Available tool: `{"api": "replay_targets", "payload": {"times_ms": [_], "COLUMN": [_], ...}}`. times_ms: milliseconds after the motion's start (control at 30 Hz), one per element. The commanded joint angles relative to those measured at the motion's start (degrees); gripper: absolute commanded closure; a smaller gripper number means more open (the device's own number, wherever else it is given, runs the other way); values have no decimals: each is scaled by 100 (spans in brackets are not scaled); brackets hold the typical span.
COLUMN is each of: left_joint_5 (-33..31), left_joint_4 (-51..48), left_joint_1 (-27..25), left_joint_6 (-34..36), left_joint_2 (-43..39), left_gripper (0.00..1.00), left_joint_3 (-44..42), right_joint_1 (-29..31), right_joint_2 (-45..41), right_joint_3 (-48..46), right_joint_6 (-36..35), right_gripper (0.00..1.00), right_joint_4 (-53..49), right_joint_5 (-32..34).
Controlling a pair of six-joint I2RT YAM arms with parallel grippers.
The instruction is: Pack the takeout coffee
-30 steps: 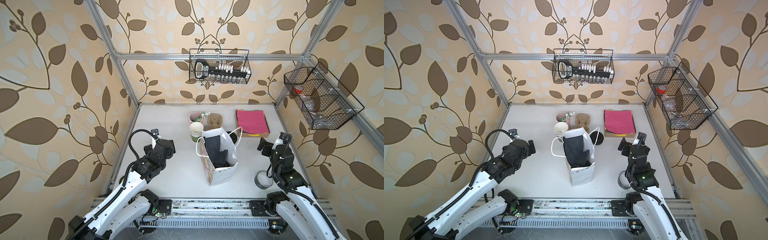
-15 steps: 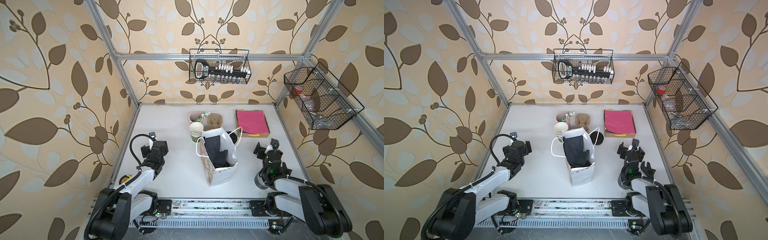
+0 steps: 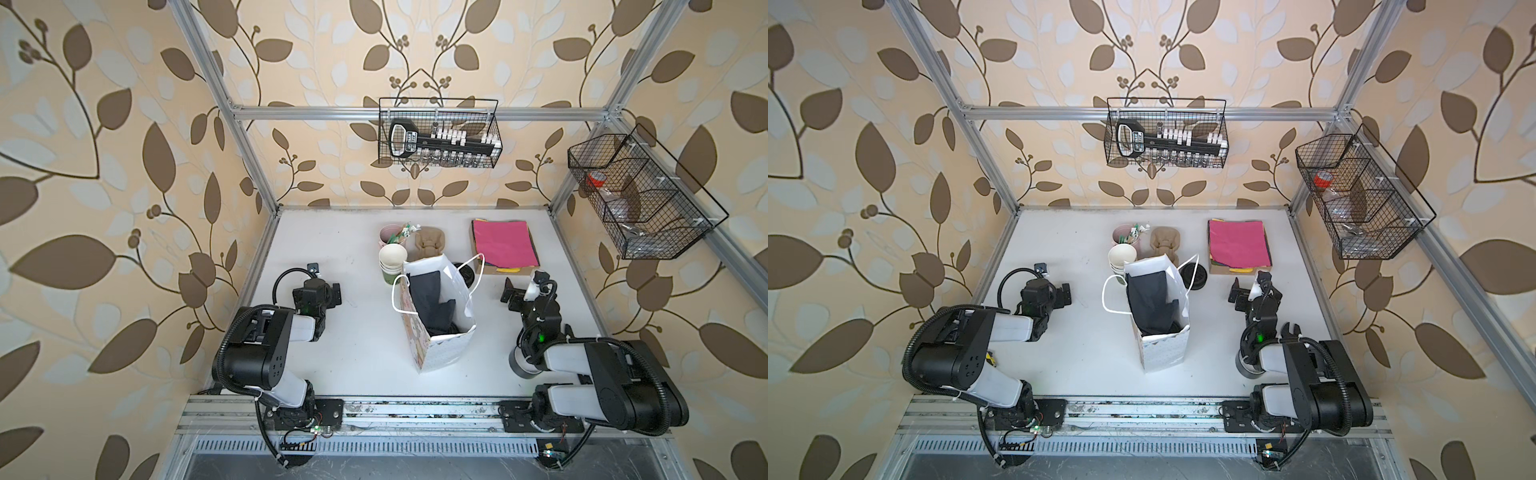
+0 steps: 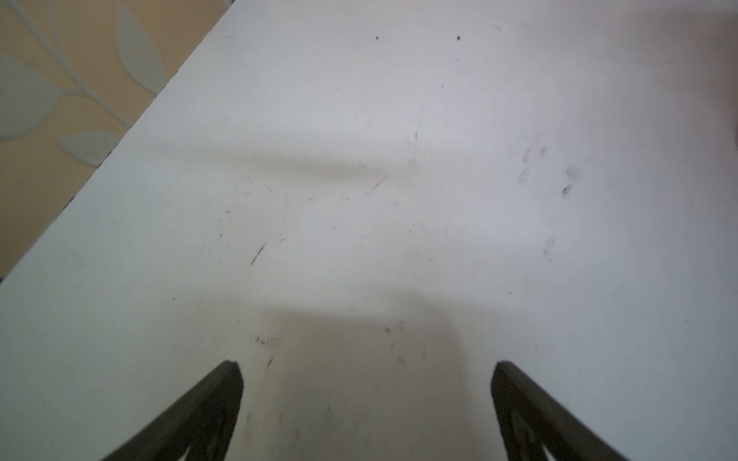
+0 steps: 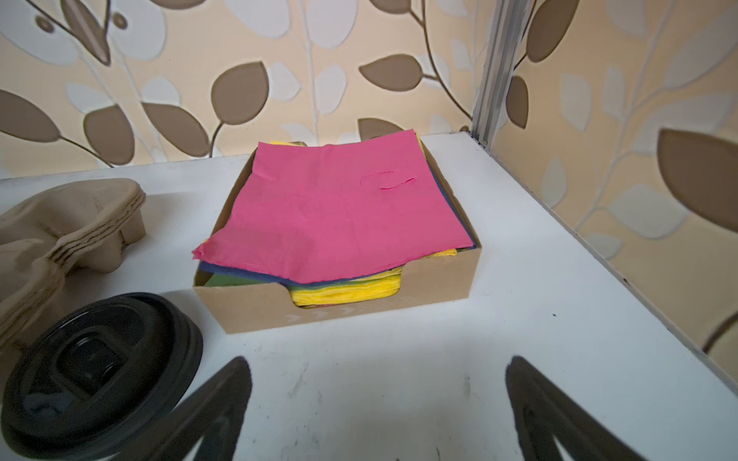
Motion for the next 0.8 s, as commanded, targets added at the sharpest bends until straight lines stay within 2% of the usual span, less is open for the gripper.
{"api": "replay_targets", "payload": {"times_ms": [0, 767], "left_joint_5": [190, 198], "left_joint_4": [428, 419], "left_joint_1": [6, 6], "left_joint_6": [57, 50], "left_joint_2": [-187, -199], "left_gripper": [1, 1], "left_joint_3": [88, 89], "right_joint_1": [31, 50], "right_joint_2": [-62, -33], "right_joint_3": [111, 124], "right_joint_6": [-179, -199], "right_gripper": [0, 0], "right_joint_4": [53, 88], "right_joint_5": [114, 89]}}
